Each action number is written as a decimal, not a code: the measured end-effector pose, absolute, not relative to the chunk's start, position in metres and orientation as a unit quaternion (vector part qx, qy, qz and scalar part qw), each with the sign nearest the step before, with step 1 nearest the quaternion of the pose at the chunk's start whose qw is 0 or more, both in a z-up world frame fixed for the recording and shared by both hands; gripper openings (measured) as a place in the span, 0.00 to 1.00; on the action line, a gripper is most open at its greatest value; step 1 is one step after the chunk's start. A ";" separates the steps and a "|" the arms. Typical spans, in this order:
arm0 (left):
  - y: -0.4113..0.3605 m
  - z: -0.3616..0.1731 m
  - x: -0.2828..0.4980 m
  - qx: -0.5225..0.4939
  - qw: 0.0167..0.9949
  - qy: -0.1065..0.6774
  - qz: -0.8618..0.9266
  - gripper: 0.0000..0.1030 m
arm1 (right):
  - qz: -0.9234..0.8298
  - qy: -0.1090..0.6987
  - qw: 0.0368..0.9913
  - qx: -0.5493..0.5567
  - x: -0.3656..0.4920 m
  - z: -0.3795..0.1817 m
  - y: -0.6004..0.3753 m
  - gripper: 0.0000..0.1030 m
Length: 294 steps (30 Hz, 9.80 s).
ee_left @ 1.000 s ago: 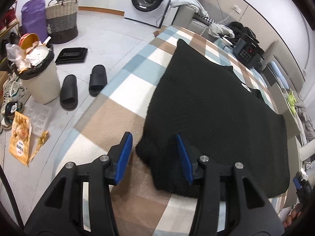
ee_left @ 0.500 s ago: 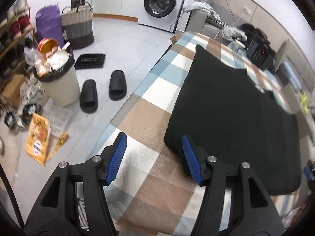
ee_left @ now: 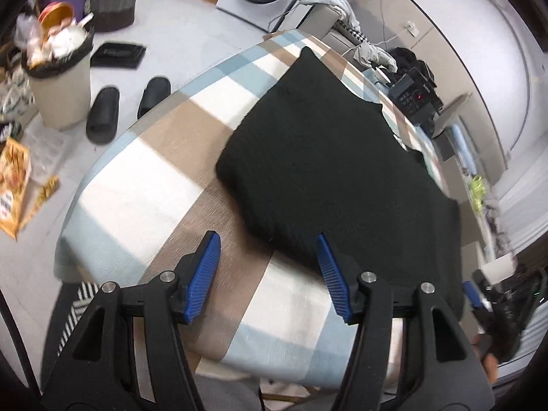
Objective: Fold small clothes
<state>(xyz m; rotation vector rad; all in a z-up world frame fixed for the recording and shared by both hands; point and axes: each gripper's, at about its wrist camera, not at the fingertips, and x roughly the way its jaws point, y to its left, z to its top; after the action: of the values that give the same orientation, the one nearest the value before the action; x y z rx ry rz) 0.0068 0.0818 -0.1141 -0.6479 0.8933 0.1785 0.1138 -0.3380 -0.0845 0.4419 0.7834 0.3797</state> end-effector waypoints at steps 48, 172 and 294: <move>-0.141 -0.063 0.123 -0.141 0.845 0.421 -0.297 0.48 | 0.080 0.367 0.889 0.261 0.095 -0.089 -0.405 0.71; -0.095 -0.090 0.126 -0.120 0.864 0.463 -0.160 0.60 | 0.140 0.391 0.873 0.257 0.082 -0.101 -0.380 0.27; -0.010 -0.074 0.118 -0.211 0.865 0.446 -0.096 0.48 | 0.325 0.422 0.843 0.078 0.084 -0.091 -0.281 0.37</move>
<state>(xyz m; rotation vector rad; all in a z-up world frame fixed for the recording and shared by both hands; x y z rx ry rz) 0.1179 -0.0095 -0.0741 -0.4412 0.9350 -0.2011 0.0838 -0.2810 -0.0909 0.1637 0.8913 0.6865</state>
